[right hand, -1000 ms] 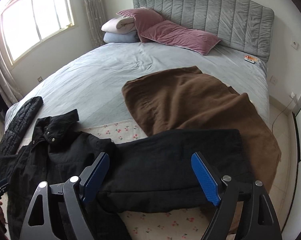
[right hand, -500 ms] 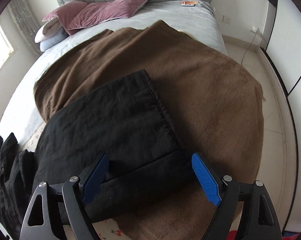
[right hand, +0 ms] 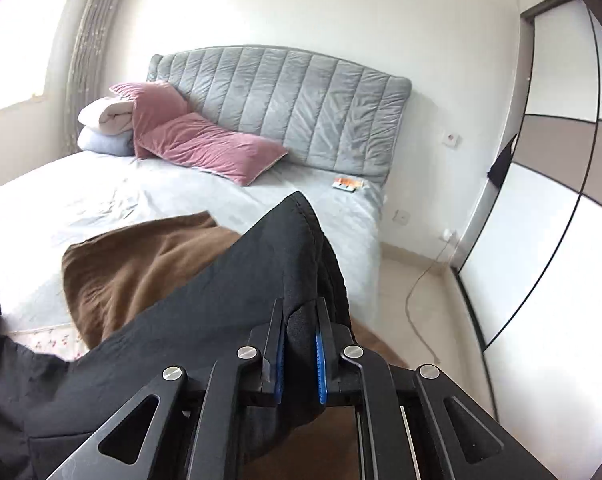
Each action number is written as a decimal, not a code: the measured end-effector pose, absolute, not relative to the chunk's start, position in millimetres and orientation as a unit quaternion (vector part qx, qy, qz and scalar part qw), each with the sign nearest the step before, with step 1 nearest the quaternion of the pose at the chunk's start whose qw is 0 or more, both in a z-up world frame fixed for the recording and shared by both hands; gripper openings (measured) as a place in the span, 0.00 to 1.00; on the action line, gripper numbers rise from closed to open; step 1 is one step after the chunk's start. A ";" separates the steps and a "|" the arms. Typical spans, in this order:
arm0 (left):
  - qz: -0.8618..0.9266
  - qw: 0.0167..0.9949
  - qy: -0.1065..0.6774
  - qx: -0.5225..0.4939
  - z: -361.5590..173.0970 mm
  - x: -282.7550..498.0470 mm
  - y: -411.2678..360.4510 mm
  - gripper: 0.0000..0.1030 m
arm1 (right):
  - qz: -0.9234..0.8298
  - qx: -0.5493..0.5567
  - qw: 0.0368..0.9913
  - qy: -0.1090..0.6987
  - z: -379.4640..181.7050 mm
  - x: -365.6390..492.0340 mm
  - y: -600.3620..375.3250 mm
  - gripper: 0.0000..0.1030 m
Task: Fold large clothes
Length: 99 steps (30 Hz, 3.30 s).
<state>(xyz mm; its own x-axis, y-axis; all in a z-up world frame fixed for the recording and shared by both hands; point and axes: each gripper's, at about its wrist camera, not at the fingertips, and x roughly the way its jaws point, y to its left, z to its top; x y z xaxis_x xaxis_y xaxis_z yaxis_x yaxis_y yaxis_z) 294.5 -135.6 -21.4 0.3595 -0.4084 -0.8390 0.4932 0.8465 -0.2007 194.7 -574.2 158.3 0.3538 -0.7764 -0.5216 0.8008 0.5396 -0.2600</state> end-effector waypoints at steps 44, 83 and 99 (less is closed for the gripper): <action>0.090 0.856 0.443 -0.252 -57.3 377.9 407.5 0.95 | -0.151 0.124 0.856 0.478 57.4 263.4 -341.9 0.73; -0.056 0.900 0.421 -0.093 52.2 319.0 217.2 0.82 | -0.102 0.146 0.847 0.500 64.0 194.7 -284.1 0.73; -0.201 0.796 0.570 -0.032 -26.0 131.6 179.9 0.82 | -0.059 0.297 0.790 0.532 -9.1 -13.3 -322.3 0.73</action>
<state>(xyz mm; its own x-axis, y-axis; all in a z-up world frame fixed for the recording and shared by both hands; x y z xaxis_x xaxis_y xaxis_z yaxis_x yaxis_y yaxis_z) 131.6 179.9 -26.0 0.2693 -0.3562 -0.8948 0.2840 0.9171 -0.2796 -13.3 -322.3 -9.1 0.4261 0.2226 -0.8769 0.4100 0.8165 0.4065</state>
